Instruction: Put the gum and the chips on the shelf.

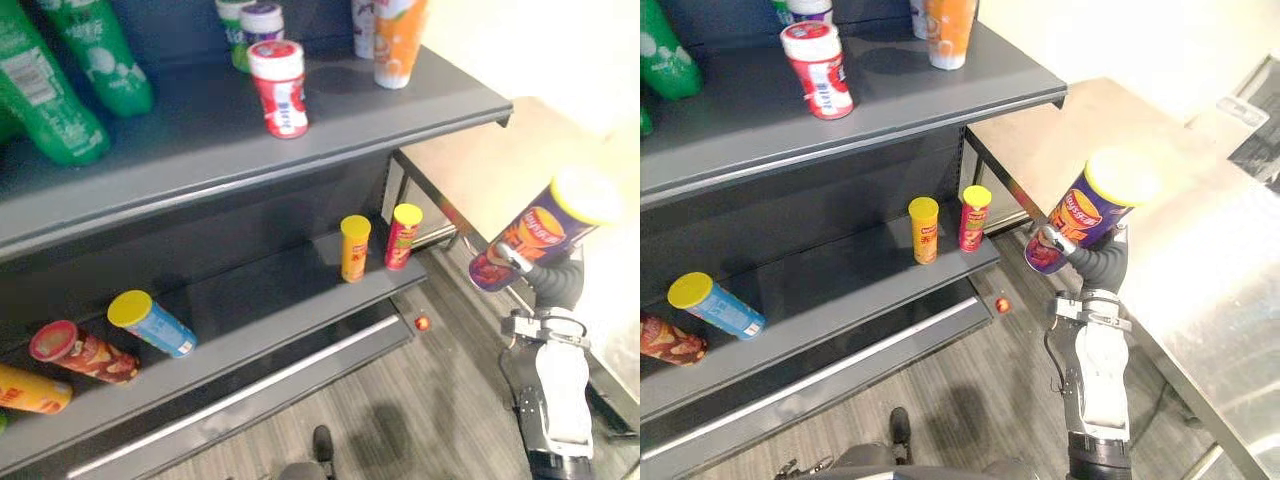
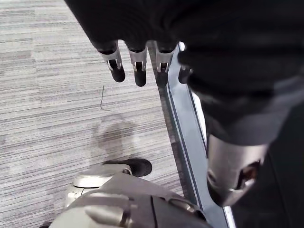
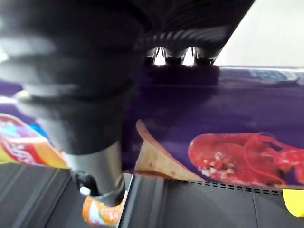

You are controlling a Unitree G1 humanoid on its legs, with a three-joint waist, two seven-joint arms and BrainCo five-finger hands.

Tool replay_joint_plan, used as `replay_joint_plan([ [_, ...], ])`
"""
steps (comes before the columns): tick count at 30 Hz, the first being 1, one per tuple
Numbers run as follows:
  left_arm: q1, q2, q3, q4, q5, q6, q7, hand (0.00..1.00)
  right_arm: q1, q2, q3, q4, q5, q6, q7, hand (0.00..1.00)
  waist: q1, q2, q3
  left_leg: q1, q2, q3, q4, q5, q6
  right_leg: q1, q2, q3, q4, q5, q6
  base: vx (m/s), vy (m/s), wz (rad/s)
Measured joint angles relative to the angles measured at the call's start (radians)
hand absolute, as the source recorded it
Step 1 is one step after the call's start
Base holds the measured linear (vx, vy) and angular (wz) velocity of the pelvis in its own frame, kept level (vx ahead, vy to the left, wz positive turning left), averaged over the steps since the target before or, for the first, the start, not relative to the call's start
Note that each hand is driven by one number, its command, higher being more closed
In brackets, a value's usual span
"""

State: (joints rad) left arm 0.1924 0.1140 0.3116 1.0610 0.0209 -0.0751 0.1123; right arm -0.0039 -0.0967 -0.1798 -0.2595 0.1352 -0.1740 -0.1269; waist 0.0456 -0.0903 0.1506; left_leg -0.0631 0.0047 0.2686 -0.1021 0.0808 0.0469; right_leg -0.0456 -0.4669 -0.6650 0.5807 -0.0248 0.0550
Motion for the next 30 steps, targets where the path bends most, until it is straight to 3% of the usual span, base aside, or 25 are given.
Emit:
replay_joint_plan([
  [1,-0.001,0.008,0.0,-0.004,-0.002,0.001,0.0,0.0,0.004,0.0,-0.008,-0.001,-0.013,0.0,0.0,1.0,-0.009,-0.003,0.002,0.002,0.008,-0.029,0.002,0.003,0.0,-0.034,0.027,0.097,0.033,0.037,-0.035,0.11,0.035,0.48],
  [2,-0.001,0.009,0.0,-0.015,-0.003,0.001,0.001,0.0,0.008,0.0,-0.012,-0.001,-0.019,0.0,0.0,1.0,-0.015,-0.003,0.004,-0.001,0.013,-0.067,0.006,0.012,0.0,-0.059,0.072,0.196,0.05,0.007,-0.028,0.14,0.0,0.91],
  [3,-0.009,0.014,0.0,-0.036,-0.007,0.0,0.001,0.0,0.017,0.0,-0.022,-0.004,-0.02,0.0,0.001,1.0,-0.022,-0.002,0.005,-0.009,0.021,-0.125,0.006,0.02,-0.006,-0.057,0.175,0.326,0.006,-0.108,-0.004,0.13,-0.047,1.02],
  [4,-0.022,0.016,0.0,-0.04,-0.007,-0.001,0.001,0.0,0.028,0.0,-0.031,-0.014,-0.02,0.0,0.001,1.0,-0.022,-0.002,0.005,-0.016,0.017,-0.162,0.006,0.024,-0.012,-0.053,0.23,0.383,-0.038,-0.154,0.002,0.06,-0.068,1.06],
  [6,-0.05,0.016,0.0,-0.041,-0.009,-0.002,0.001,0.0,0.048,0.0,-0.049,-0.053,-0.02,-0.001,0.001,1.0,-0.023,-0.002,0.004,-0.037,-0.012,-0.231,0.003,0.029,-0.02,-0.053,0.29,0.461,-0.123,-0.194,0.009,0.03,-0.101,1.06],
  [8,-0.052,0.008,0.0,-0.042,-0.009,-0.002,0.001,0.0,0.051,0.0,-0.05,-0.074,-0.02,-0.001,0.0,1.0,-0.023,-0.009,0.004,-0.042,-0.045,-0.253,0.0,0.03,-0.022,-0.043,0.295,0.498,-0.212,-0.195,0.011,0.04,-0.132,1.0],
  [10,-0.046,0.003,0.001,-0.042,-0.009,-0.002,0.001,0.0,0.048,0.0,-0.05,-0.081,-0.02,-0.002,-0.006,1.0,-0.014,-0.012,0.003,-0.044,-0.054,-0.256,-0.001,0.036,-0.03,0.003,0.292,0.494,-0.284,-0.24,0.044,0.03,-0.125,0.58],
  [11,-0.039,-0.006,0.002,-0.042,-0.009,-0.002,0.001,0.0,0.041,-0.001,-0.047,-0.08,-0.02,-0.002,-0.006,1.0,-0.008,0.011,0.004,-0.058,-0.039,-0.263,-0.001,0.045,-0.043,0.011,0.31,0.474,-0.311,-0.239,0.044,0.01,-0.189,0.4],
  [13,-0.021,-0.007,0.009,-0.041,-0.011,-0.001,0.002,0.0,0.044,-0.001,-0.047,-0.072,-0.019,-0.001,-0.007,1.0,-0.007,0.022,0.005,-0.073,-0.007,-0.263,-0.001,0.073,-0.059,0.018,0.341,0.441,-0.338,-0.225,0.033,0.02,-0.227,0.33],
  [15,-0.003,-0.006,0.01,-0.041,-0.019,0.0,0.003,0.0,0.044,-0.001,-0.047,-0.068,-0.016,-0.001,-0.007,1.0,-0.001,0.017,0.007,-0.084,0.02,-0.285,0.0,0.086,-0.08,0.034,0.374,0.415,-0.374,-0.213,0.014,0.06,-0.181,0.21],
  [19,-0.005,-0.024,0.01,-0.046,-0.019,-0.001,0.001,0.0,0.042,0.0,-0.046,-0.055,0.001,-0.001,0.001,1.0,0.001,0.016,0.007,-0.098,0.034,-0.324,0.006,0.1,-0.095,0.062,0.403,0.378,-0.41,-0.205,0.002,0.07,-0.141,0.32],
  [22,-0.017,-0.035,0.008,-0.052,-0.02,-0.001,0.001,0.0,0.04,-0.001,-0.046,-0.045,0.003,-0.004,0.002,1.0,0.0,0.039,0.016,-0.112,0.029,-0.366,0.006,0.106,-0.105,0.078,0.414,0.328,-0.423,-0.209,-0.004,0.01,-0.087,0.43],
  [23,-0.024,-0.042,0.008,-0.054,-0.02,-0.001,0.001,0.0,0.04,-0.002,-0.046,-0.045,0.003,-0.004,0.003,1.0,-0.001,0.05,0.023,-0.118,0.032,-0.349,0.006,0.09,-0.096,0.079,0.413,0.31,-0.423,-0.209,-0.005,-0.04,-0.033,0.5],
  [25,-0.042,-0.045,0.014,-0.049,-0.021,-0.002,0.001,0.0,0.04,-0.003,-0.048,-0.047,0.007,-0.004,0.001,1.0,-0.016,0.062,0.029,-0.159,0.061,-0.169,0.07,-0.014,-0.05,0.092,0.397,0.243,-0.444,-0.187,-0.023,-0.03,-0.014,0.69],
  [26,-0.059,-0.042,0.037,-0.042,-0.025,-0.001,0.002,0.0,0.036,-0.007,-0.05,-0.047,0.022,-0.004,-0.004,1.0,-0.017,0.058,0.035,-0.203,0.085,-0.038,0.227,-0.049,-0.002,0.099,0.371,0.225,-0.444,-0.186,-0.024,0.03,0.016,0.53],
  [27,-0.058,-0.047,0.05,-0.043,-0.039,-0.001,0.002,0.0,0.035,-0.011,-0.05,-0.047,0.022,-0.004,-0.006,1.0,-0.014,0.069,0.034,-0.215,0.104,0.004,0.314,-0.04,0.014,0.103,0.371,0.22,-0.436,-0.188,-0.021,0.06,0.028,0.59],
  [28,-0.049,-0.055,0.058,-0.046,-0.052,-0.002,0.002,0.0,0.035,-0.016,-0.047,-0.051,0.022,-0.004,-0.007,1.0,-0.02,0.095,0.031,-0.216,0.108,0.016,0.357,-0.036,-0.015,0.12,0.376,0.211,-0.42,-0.201,-0.015,0.05,0.013,0.6],
  [30,-0.038,-0.06,0.047,-0.069,-0.057,-0.007,0.001,0.0,0.037,-0.016,-0.05,-0.055,0.022,-0.006,-0.005,1.0,-0.03,0.1,0.002,-0.21,0.07,-0.052,0.287,-0.008,-0.055,0.126,0.365,0.193,-0.449,-0.202,-0.017,0.02,0.046,0.77],
])
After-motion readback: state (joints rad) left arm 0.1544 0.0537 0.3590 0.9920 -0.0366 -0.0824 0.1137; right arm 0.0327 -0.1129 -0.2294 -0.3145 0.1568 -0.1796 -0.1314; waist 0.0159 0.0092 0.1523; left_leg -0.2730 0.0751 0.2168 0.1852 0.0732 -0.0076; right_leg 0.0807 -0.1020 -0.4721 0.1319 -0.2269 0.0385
